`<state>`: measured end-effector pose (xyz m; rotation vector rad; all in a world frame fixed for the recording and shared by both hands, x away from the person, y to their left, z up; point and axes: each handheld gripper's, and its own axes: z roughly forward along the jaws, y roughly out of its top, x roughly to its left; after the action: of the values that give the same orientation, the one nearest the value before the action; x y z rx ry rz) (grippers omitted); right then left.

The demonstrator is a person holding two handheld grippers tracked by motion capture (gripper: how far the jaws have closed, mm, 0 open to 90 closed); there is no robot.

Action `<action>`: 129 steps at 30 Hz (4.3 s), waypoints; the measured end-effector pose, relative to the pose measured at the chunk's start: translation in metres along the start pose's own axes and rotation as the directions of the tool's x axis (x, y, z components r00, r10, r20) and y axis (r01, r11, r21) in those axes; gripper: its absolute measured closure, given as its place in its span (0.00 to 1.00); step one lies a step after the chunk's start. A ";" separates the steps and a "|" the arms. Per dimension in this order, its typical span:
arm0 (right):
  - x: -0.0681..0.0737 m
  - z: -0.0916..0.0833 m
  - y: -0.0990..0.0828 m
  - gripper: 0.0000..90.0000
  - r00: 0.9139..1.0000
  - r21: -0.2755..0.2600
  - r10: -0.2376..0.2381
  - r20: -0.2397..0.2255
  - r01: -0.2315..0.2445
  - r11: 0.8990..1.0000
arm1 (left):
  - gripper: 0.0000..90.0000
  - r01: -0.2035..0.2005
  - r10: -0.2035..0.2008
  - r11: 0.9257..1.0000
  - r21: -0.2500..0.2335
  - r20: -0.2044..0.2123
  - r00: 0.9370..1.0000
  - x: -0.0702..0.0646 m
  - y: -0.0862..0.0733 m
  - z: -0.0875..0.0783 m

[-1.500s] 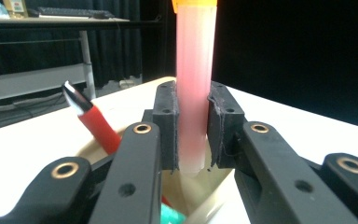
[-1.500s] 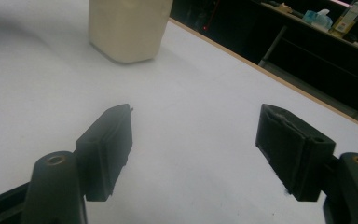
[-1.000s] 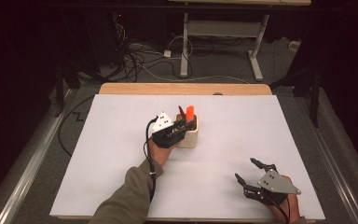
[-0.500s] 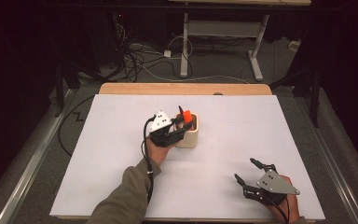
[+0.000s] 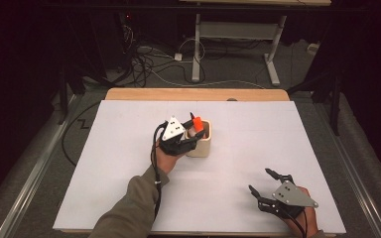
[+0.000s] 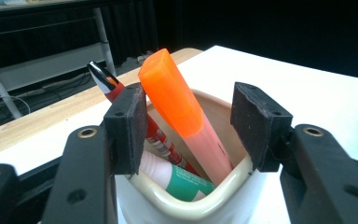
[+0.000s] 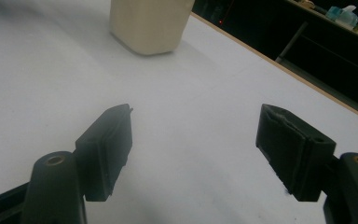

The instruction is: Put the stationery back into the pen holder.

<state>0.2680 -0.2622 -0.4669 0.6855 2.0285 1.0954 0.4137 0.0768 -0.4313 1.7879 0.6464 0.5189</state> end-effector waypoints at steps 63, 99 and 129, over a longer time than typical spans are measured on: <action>0.007 -0.005 0.010 0.27 1.000 -0.063 0.004 -0.006 -0.004 0.998 | 0.18 -0.311 0.317 0.945 0.098 -0.050 0.947 -0.030 -0.002 -0.050; 0.005 -0.012 0.015 0.26 0.999 -0.104 0.027 -0.024 -0.029 0.994 | 0.18 -0.372 0.376 0.922 0.106 -0.017 0.927 -0.041 -0.008 -0.088; 0.008 -0.010 0.019 0.26 0.999 -0.111 0.010 -0.048 -0.015 0.994 | 0.18 -0.397 0.408 0.909 0.123 -0.079 0.910 -0.043 -0.040 -0.131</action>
<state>0.2577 -0.2512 -0.4495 0.6219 1.9882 1.2325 0.2912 0.1522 -0.4320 2.0161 0.3744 0.8758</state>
